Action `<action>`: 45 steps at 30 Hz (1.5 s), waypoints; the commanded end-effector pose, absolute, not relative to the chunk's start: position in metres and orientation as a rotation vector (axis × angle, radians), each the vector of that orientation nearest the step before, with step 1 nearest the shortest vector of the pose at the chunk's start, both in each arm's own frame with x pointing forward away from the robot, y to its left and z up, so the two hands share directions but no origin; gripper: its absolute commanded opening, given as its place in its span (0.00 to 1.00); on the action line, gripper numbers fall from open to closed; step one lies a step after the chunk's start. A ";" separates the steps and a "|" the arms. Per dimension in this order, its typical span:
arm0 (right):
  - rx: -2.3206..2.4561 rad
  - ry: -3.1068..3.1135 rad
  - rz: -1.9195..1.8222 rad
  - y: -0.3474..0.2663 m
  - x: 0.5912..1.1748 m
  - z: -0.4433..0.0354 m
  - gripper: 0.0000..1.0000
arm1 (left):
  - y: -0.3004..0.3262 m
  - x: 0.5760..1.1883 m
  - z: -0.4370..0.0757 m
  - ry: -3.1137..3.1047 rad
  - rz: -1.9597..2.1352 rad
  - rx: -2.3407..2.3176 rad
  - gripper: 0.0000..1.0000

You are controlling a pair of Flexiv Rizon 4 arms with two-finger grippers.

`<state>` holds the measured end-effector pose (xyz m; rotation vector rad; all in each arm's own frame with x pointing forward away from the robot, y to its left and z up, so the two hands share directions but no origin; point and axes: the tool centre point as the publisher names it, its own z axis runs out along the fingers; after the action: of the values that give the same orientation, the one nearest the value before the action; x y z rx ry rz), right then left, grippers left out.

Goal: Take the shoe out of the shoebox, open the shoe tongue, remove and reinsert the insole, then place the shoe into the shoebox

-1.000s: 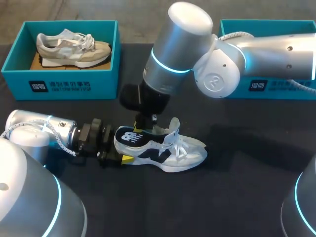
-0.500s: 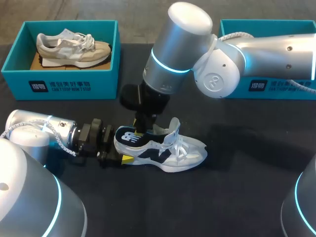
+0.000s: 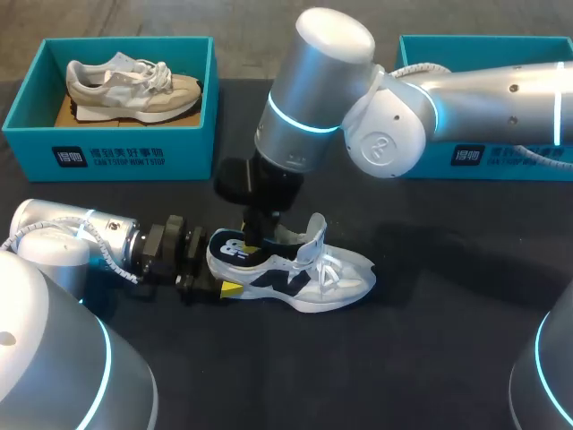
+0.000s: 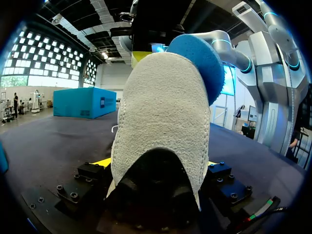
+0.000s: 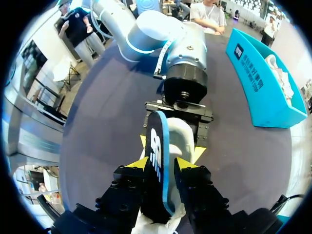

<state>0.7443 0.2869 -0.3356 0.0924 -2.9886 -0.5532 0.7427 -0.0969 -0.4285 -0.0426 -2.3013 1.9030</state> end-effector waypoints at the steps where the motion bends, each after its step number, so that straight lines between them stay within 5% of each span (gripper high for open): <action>1: 0.096 -2.971 -0.559 0.293 0.748 -0.345 0.33 | -0.098 0.744 -0.432 -2.303 1.904 -0.040 0.00; 23: 0.140 -2.892 -0.513 0.294 0.747 -0.354 0.36 | -0.098 0.744 -0.432 -2.303 1.904 -0.040 0.00; 29: 0.140 -2.892 -0.505 0.293 0.746 -0.353 0.24 | -0.098 0.744 -0.432 -2.303 1.904 -0.040 0.00; 30: 0.141 -2.892 -0.505 0.293 0.746 -0.353 0.18 | -0.098 0.744 -0.432 -2.303 1.904 -0.040 0.00; 31: 0.142 -2.892 -0.506 0.293 0.746 -0.353 0.03 | -0.098 0.744 -0.432 -2.303 1.904 -0.040 0.00; 32: 0.144 -2.893 -0.508 0.293 0.746 -0.353 0.00 | -0.098 0.744 -0.432 -2.303 1.904 -0.040 0.00; 45: 0.180 -2.947 -0.555 0.290 0.747 -0.331 0.00 | -0.098 0.744 -0.432 -2.303 1.904 -0.040 0.00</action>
<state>0.7512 0.2970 -0.3401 0.1801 -2.9291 -0.5377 0.7427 -0.0969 -0.4285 -0.0425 -2.3013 1.9031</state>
